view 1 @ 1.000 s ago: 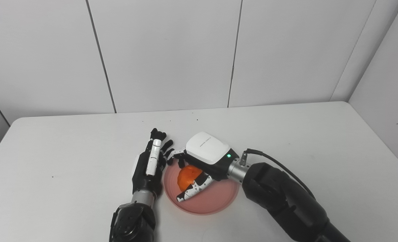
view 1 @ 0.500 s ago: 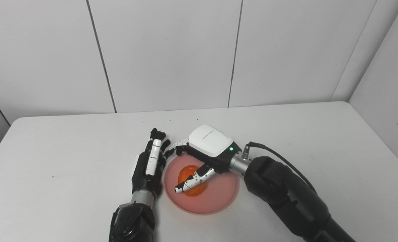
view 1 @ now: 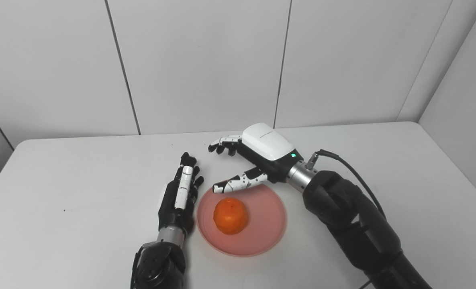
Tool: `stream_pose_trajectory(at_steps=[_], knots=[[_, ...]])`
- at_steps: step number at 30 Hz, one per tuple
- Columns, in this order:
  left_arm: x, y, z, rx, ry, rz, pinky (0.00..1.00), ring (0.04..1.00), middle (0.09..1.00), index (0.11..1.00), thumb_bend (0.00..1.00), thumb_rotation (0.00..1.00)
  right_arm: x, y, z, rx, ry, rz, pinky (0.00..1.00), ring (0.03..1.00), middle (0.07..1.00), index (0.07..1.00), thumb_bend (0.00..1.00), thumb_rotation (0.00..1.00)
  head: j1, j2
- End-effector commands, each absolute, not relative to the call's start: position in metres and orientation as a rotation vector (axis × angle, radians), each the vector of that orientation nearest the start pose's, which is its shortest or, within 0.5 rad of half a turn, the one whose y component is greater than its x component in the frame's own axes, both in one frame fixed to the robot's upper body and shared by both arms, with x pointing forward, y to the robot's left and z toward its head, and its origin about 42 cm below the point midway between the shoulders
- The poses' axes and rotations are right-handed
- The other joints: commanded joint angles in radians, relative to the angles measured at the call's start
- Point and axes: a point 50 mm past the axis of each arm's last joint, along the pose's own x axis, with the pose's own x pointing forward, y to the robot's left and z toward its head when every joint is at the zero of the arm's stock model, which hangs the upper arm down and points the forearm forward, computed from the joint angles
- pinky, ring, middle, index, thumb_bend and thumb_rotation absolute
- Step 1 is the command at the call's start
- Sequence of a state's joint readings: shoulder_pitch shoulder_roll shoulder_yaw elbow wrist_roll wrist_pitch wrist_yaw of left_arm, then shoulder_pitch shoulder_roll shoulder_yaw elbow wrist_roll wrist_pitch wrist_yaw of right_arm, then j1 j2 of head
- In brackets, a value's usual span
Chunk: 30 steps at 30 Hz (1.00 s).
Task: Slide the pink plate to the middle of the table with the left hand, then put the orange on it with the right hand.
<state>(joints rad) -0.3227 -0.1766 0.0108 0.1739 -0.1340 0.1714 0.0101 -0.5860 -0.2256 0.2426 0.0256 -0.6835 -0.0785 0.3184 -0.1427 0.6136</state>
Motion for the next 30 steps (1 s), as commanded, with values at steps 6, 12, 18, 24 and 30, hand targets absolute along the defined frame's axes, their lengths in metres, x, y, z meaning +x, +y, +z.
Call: stream_pose_trajectory(at_steps=[6,12,18,24,30], knots=[[0.401,0.119,0.158,-0.228,-0.025,-0.044,1.0,1.0,0.994,1.0,0.77,0.8,0.445,-0.17,0.255,-0.387,-0.299,0.281,0.65,0.724,0.778,0.791,0.88,1.0,0.009,-0.003],[0.425,0.125,0.173,-0.17,-0.089,0.011,1.0,1.0,0.985,1.0,0.75,0.82,0.44,-0.175,0.23,-0.065,-0.129,0.082,0.7,0.771,0.807,0.833,0.8,1.0,0.002,-0.008],[0.438,0.125,0.179,-0.139,-0.091,0.032,1.0,1.0,0.996,1.0,0.73,0.84,0.432,-0.173,0.196,0.301,-0.01,-0.116,0.9,0.91,0.92,0.926,0.8,1.0,0.014,-0.009],[0.439,0.119,0.177,-0.16,-0.057,0.035,1.0,1.0,1.0,1.0,0.71,0.82,0.431,-0.174,0.169,0.411,0.031,-0.19,1.0,0.981,0.959,0.959,0.79,1.0,0.025,0.002],[0.439,0.118,0.172,-0.177,-0.016,0.031,1.0,1.0,1.0,1.0,0.71,0.84,0.433,-0.173,0.155,0.474,0.025,-0.238,1.0,1.0,0.979,0.973,0.79,1.0,0.028,0.005]])
